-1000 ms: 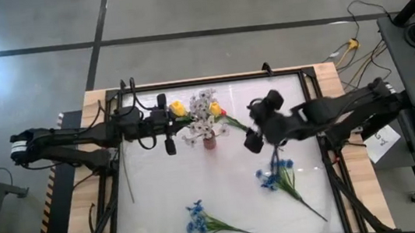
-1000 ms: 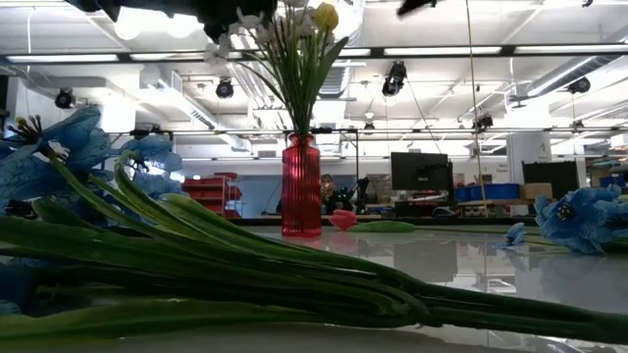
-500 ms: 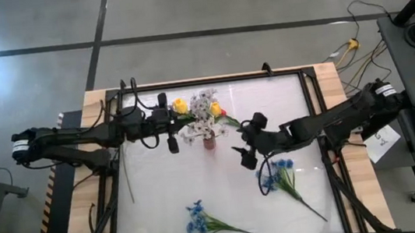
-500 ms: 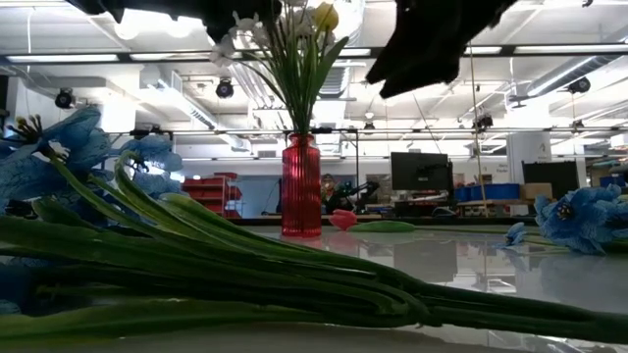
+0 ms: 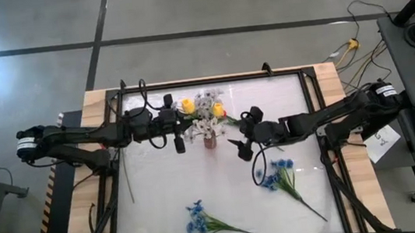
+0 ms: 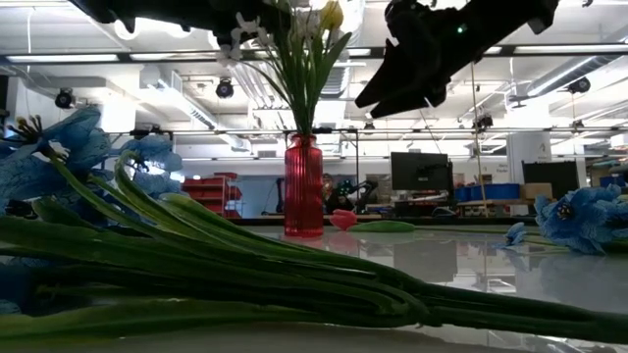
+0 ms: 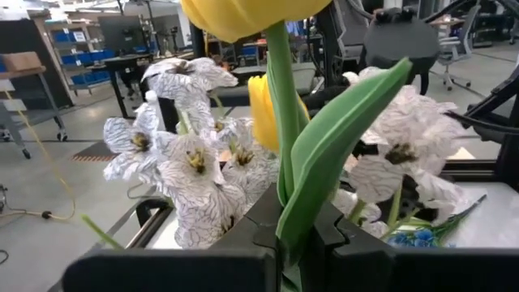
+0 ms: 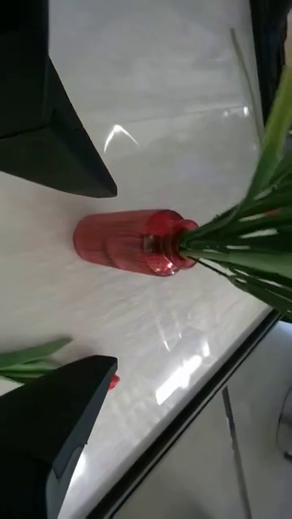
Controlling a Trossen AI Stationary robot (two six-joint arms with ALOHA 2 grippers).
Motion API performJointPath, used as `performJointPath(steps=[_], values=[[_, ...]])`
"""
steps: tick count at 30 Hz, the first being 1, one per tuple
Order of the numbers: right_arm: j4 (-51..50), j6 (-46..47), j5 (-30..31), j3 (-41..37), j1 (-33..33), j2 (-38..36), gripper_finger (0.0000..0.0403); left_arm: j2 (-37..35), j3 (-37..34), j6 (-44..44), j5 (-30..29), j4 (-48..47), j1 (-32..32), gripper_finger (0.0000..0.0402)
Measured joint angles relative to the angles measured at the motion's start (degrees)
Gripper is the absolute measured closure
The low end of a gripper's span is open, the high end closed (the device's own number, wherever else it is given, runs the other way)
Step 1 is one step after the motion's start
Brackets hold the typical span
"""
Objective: Sort flowers into vase by color
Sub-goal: Put the yellow tulip into the red flower vase
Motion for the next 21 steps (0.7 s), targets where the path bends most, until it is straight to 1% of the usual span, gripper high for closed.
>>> performJointPath(steps=[4,6,11,15,21], values=[[1.08,-1.05,0.21,-0.34,-0.7,0.38,0.005,-0.01,0.0,0.12,-2.16,0.38,0.0,0.0401],[0.95,-1.27,0.21,-0.4,-1.1,0.43,0.0044,0.39,0.0,0.14,-2.68,1.26,0.0,0.0401],[2.89,-3.42,-0.6,-0.47,-2.03,1.12,0.0042,2.07,0.0,0.12,-2.68,2.54,0.0,0.0401],[5.11,-3.72,-3.09,-0.5,-2.89,3.06,0.0042,3.12,0.0,-0.01,-2.69,3.1,0.0,0.0401],[10.12,-3.93,-3.43,-0.43,-3.44,6.84,0.0042,5.0,0.0,-0.03,-4.0,4.7,-0.02,0.0401]])
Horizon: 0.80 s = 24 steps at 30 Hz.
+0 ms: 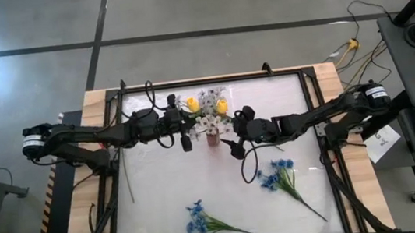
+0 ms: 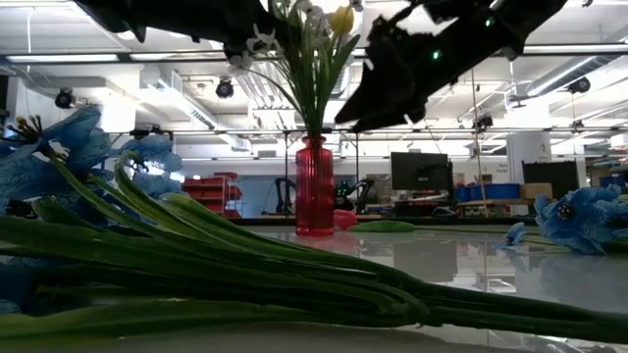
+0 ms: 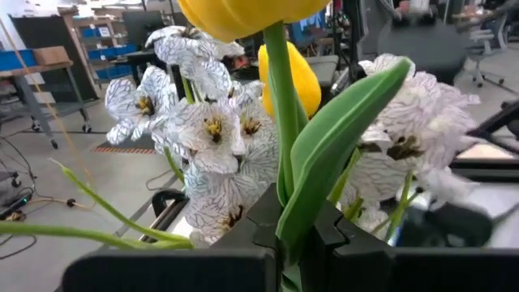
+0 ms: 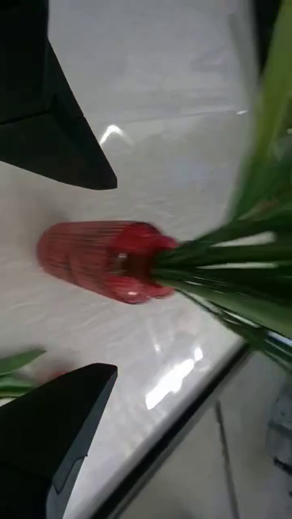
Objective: Sort flowers into vase by color
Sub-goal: Put the yellow tulip into the red flower vase
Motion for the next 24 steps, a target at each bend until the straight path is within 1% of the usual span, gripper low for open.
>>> performJointPath(steps=[5,10,14,18,24], values=[[1.5,0.02,-1.29,-0.06,-1.26,3.86,0.0042,1.44,0.0,-0.26,-0.14,3.69,0.02,0.0401],[8.51,-1.43,-4.4,-0.08,-3.16,8.33,0.0042,2.34,0.0,-0.39,-0.34,3.25,-0.01,0.0401],[13.5,-1.4,-7.21,-0.06,-4.88,11.76,0.0042,4.02,0.0,-0.46,-3.25,3.7,-0.01,0.0402],[16.97,-1.55,-7.67,0.09,-5.22,14.38,0.0042,6.21,0.02,-0.48,-6.14,6.1,-0.01,0.0402],[17.61,-0.76,-8.61,1.5,-5.31,16.95,0.0042,9.07,0.02,-1.8,-7.83,11.27,0.02,0.0402]])
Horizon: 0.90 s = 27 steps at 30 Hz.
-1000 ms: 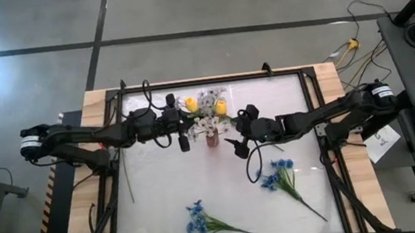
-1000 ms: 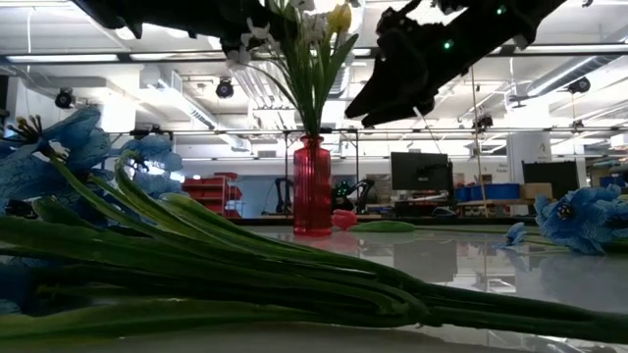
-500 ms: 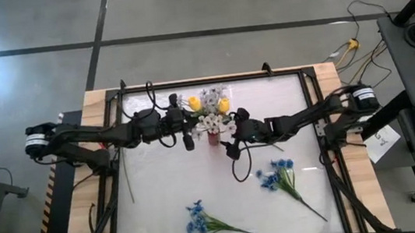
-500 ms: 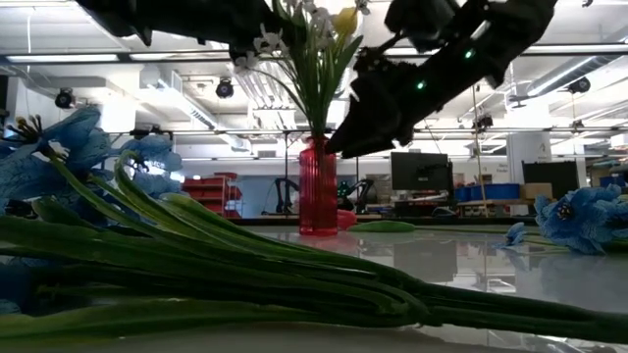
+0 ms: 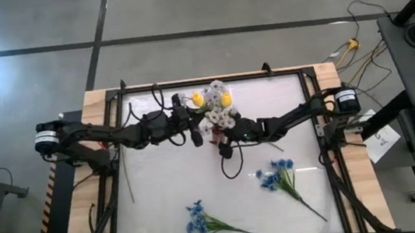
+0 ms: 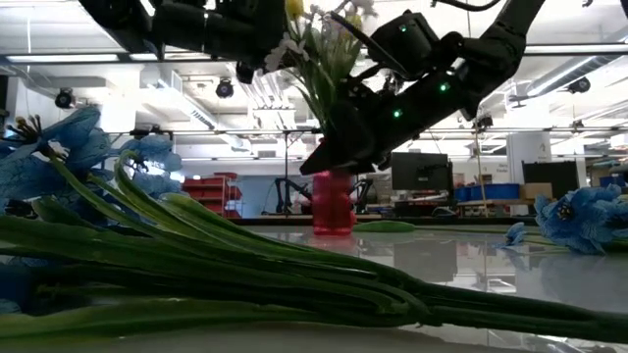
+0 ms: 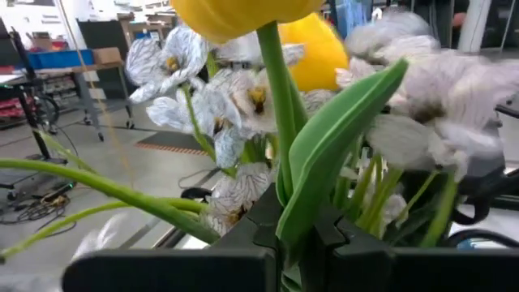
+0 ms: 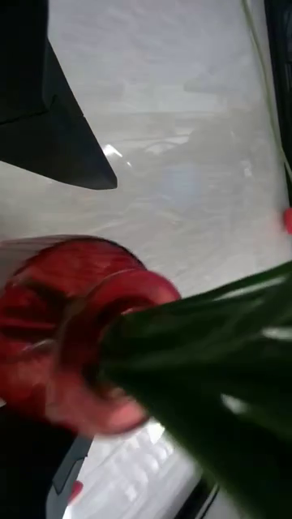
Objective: Sort flowers into vase by color
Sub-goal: Put the yellow tulip into the red flower vase
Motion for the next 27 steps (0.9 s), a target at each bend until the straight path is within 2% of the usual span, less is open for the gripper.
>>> performJointPath(steps=[3,6,16,20,27], values=[[0.0,0.25,-0.16,0.08,-0.04,0.38,0.0042,0.71,0.0,-1.71,0.09,0.19,-0.02,0.04],[-0.16,0.4,-0.16,0.08,-0.11,0.43,0.0042,1.29,0.03,-2.5,0.35,0.15,0.0,0.0382],[-0.14,0.25,0.09,0.08,-0.19,0.43,0.0042,2.2,-0.02,-2.24,0.7,-1.79,0.0,0.0255],[-0.14,0.25,0.1,0.08,-0.19,0.43,0.0042,-0.74,-0.07,-2.52,0.76,-4.92,0.0,0.0221],[-0.14,0.25,0.25,0.08,-0.19,0.38,0.0042,-7.01,-0.07,-4.74,0.94,-12.13,0.0,0.0184]])
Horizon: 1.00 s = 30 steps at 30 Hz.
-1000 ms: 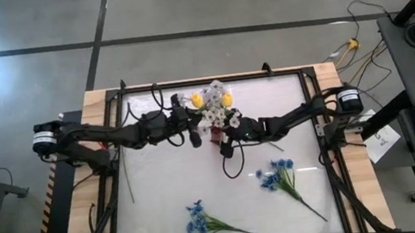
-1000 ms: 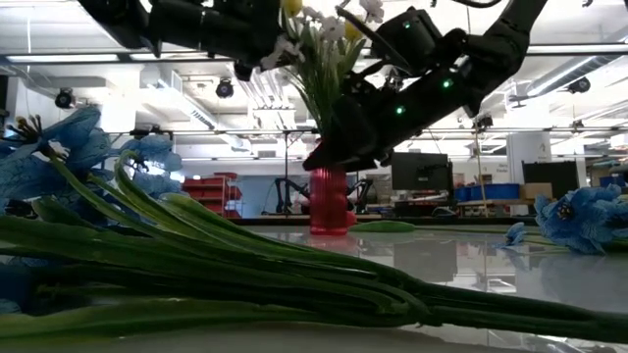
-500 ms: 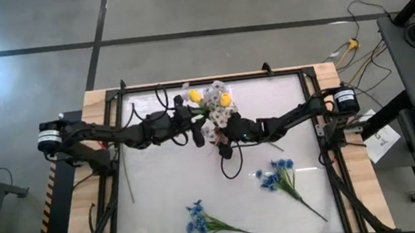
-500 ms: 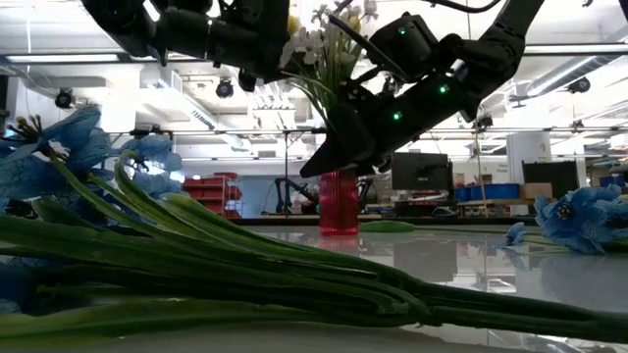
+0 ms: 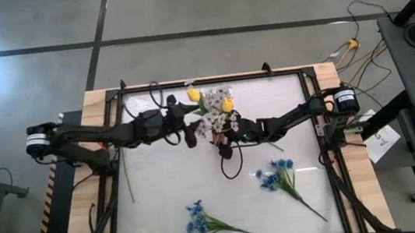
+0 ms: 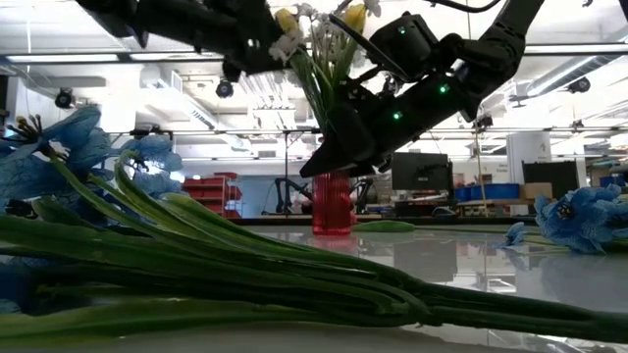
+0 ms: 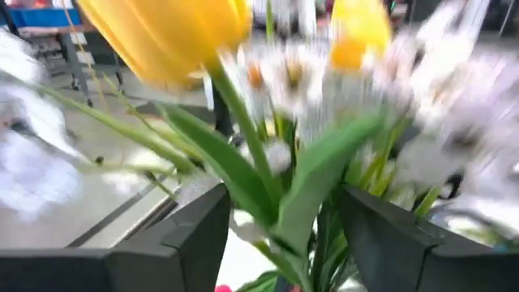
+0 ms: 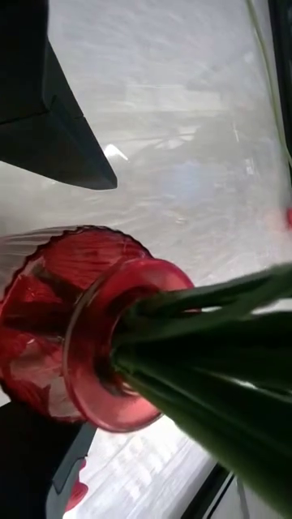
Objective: Sort flowers into vase by color
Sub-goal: Put the yellow tulip into the red flower vase
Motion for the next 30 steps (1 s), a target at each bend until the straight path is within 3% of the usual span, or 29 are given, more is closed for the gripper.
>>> performJointPath(steps=[9,17,23,30], values=[[-0.02,0.13,0.02,-0.02,0.0,-0.06,0.0042,-4.62,0.01,-1.8,3.18,-2.59,0.33,0.0171],[-0.09,0.13,0.02,-0.02,0.0,-0.06,0.0042,-3.64,0.02,-8.34,2.81,3.93,2.43,0.0196],[-0.11,0.07,0.02,-0.02,0.0,-0.06,0.0042,-1.47,0.02,-13.18,2.78,6.13,3.26,0.0252],[-0.24,0.14,0.02,-0.02,0.0,-0.08,0.0042,-1.13,0.04,-12.89,2.76,7.33,3.28,0.0365]])
